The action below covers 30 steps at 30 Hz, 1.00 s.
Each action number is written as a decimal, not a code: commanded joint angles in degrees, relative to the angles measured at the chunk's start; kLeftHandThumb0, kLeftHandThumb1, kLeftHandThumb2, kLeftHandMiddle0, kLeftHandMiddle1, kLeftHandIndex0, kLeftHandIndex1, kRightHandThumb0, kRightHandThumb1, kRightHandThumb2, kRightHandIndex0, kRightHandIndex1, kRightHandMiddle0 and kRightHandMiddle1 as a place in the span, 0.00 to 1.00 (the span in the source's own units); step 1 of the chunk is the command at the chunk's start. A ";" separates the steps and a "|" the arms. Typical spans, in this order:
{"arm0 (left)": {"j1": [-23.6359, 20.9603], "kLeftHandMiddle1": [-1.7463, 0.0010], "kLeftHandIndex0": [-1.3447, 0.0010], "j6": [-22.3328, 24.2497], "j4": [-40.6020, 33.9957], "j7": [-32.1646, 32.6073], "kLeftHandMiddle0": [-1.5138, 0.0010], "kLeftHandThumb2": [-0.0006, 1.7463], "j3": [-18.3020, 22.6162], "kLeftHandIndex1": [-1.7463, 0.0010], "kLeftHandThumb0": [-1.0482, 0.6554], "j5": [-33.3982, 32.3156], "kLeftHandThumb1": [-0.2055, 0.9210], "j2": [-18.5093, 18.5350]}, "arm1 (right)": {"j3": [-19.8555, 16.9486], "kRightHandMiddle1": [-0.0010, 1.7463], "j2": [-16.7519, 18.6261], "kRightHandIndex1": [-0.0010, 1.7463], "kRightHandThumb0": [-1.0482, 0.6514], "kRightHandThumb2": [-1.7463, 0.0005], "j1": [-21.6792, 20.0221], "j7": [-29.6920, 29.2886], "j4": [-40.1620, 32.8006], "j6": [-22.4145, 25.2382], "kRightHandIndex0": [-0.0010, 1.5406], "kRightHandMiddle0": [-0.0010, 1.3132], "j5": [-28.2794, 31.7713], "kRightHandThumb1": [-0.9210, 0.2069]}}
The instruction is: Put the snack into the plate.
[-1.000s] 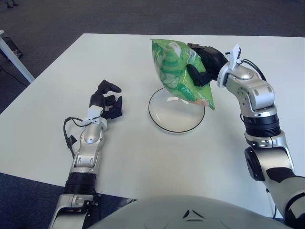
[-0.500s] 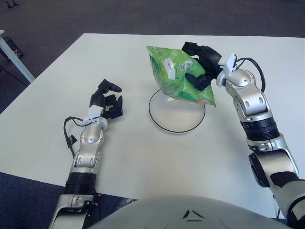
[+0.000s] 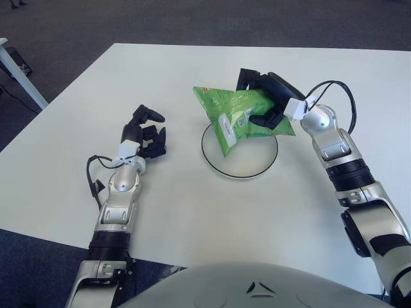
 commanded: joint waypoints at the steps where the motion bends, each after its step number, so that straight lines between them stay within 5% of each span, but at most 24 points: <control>1: 8.21 0.00 0.64 0.40 6.76 0.81 0.24 0.63 -1.67 0.00 0.36 0.50 0.61 -4.55 | 0.05 1.00 -0.16 0.98 0.61 0.11 -0.08 0.14 3.81 -5.62 0.51 0.41 -0.38 0.72; 7: 8.38 0.00 0.64 0.37 6.42 1.04 0.23 0.63 -1.81 0.00 0.36 0.76 0.61 -4.67 | 0.12 1.00 -0.32 0.96 0.62 0.10 -1.19 0.92 8.73 -11.64 0.53 0.42 -0.19 0.75; 28: 8.45 0.00 0.64 0.00 6.22 1.16 0.23 0.64 -1.92 0.00 0.36 1.29 0.60 -4.73 | 0.79 1.00 -0.34 0.98 0.61 0.08 -2.25 6.42 14.72 -18.38 0.53 0.43 1.86 0.76; 30: 8.46 0.00 0.64 0.04 6.12 1.21 0.23 0.64 -1.94 0.00 0.36 1.31 0.60 -4.75 | 0.77 1.00 -0.28 0.99 0.47 0.15 -2.40 6.91 15.23 -19.11 0.67 0.46 2.14 0.66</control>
